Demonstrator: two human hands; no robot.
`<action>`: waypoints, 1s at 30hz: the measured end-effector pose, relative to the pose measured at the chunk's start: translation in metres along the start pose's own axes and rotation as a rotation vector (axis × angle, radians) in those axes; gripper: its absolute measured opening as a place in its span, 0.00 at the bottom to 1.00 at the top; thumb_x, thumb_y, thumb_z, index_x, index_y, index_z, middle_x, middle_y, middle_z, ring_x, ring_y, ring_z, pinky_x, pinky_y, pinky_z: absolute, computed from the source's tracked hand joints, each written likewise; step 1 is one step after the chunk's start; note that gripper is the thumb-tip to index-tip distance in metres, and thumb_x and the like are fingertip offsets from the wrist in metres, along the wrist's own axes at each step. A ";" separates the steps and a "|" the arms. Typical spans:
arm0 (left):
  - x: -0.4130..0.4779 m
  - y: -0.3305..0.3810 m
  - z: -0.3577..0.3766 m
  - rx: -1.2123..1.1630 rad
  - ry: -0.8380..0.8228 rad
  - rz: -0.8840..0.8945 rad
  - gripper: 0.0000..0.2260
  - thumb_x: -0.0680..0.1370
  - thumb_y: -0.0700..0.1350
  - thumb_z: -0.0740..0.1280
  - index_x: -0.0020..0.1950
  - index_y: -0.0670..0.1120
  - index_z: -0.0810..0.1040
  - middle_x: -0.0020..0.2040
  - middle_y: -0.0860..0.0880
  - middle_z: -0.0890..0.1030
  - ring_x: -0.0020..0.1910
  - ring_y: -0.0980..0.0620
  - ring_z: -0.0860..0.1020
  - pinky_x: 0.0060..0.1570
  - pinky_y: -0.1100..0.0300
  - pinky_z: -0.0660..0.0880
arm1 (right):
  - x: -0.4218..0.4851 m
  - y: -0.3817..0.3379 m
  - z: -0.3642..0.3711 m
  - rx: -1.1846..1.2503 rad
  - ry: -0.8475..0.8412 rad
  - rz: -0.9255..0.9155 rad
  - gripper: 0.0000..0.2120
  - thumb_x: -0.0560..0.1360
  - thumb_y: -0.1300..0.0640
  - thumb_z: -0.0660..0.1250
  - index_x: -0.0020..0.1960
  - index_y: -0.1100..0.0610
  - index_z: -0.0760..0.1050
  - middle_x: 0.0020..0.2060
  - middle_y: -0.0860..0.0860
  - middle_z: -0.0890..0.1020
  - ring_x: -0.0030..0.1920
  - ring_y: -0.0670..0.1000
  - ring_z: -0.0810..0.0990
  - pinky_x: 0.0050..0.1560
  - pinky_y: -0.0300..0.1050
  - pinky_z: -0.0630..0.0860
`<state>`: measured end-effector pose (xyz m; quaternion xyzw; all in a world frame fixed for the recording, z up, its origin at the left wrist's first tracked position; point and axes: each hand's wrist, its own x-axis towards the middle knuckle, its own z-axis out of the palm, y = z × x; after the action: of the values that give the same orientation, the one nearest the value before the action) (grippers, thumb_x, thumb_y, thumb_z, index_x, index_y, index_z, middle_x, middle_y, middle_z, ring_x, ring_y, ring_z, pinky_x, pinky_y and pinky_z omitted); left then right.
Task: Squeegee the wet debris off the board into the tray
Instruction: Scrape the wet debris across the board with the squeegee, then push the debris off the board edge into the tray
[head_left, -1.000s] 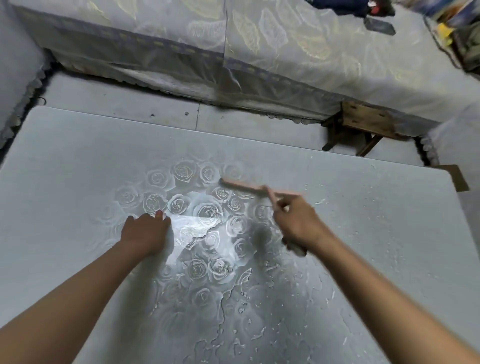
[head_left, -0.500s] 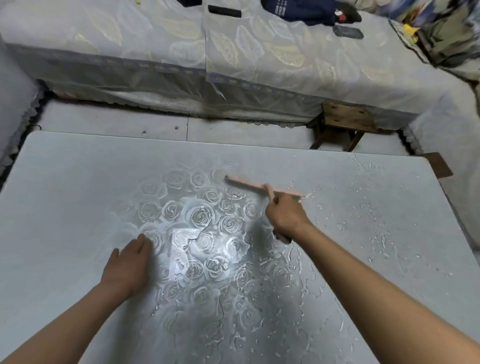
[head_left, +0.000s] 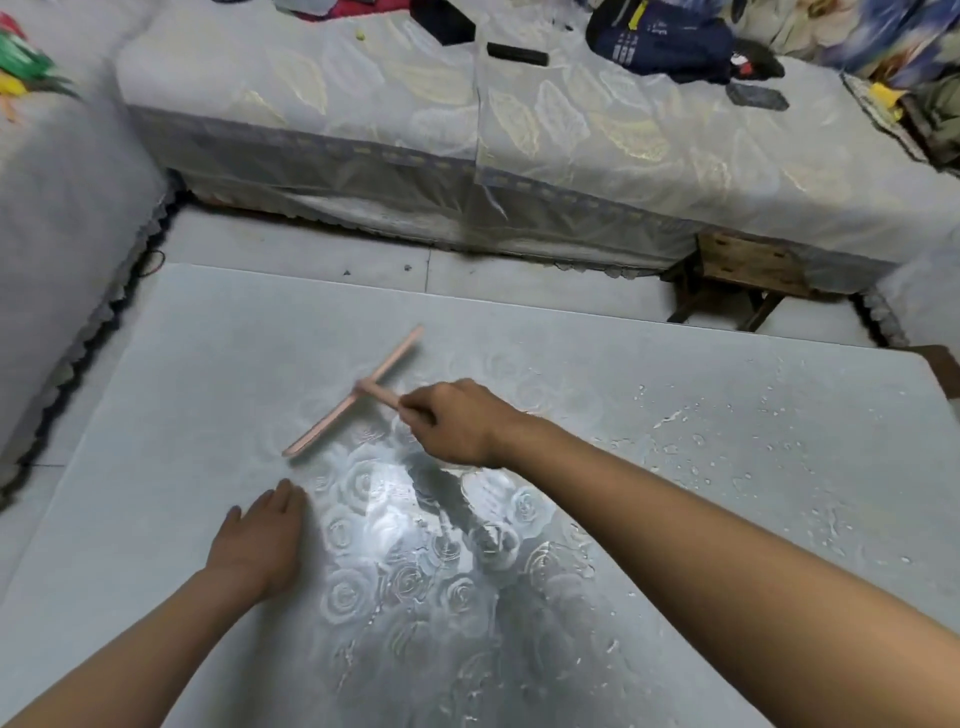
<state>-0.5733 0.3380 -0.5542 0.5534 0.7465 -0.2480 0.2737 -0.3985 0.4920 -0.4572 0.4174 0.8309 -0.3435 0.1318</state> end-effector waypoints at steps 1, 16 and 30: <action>-0.004 -0.010 0.004 -0.013 -0.004 -0.009 0.29 0.79 0.38 0.54 0.78 0.43 0.47 0.79 0.46 0.48 0.77 0.49 0.53 0.74 0.50 0.54 | 0.014 -0.013 0.007 -0.042 -0.038 -0.032 0.13 0.80 0.53 0.56 0.60 0.52 0.75 0.56 0.58 0.78 0.54 0.60 0.75 0.45 0.45 0.67; -0.086 -0.091 0.022 -0.242 -0.078 -0.042 0.30 0.79 0.42 0.55 0.78 0.43 0.46 0.79 0.46 0.46 0.78 0.49 0.51 0.75 0.52 0.52 | -0.106 -0.021 0.027 -0.273 0.078 0.174 0.14 0.82 0.50 0.52 0.62 0.47 0.73 0.46 0.54 0.81 0.44 0.58 0.79 0.39 0.47 0.73; -0.182 -0.107 0.025 -0.486 0.019 -0.076 0.23 0.81 0.44 0.55 0.76 0.44 0.58 0.75 0.45 0.63 0.72 0.46 0.64 0.69 0.54 0.63 | -0.156 -0.107 0.035 -0.347 0.025 0.032 0.15 0.82 0.49 0.53 0.63 0.49 0.74 0.47 0.53 0.83 0.44 0.56 0.80 0.42 0.47 0.76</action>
<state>-0.6299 0.1673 -0.4409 0.4450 0.8071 -0.0660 0.3824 -0.3890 0.3295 -0.3544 0.4060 0.8725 -0.1876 0.1969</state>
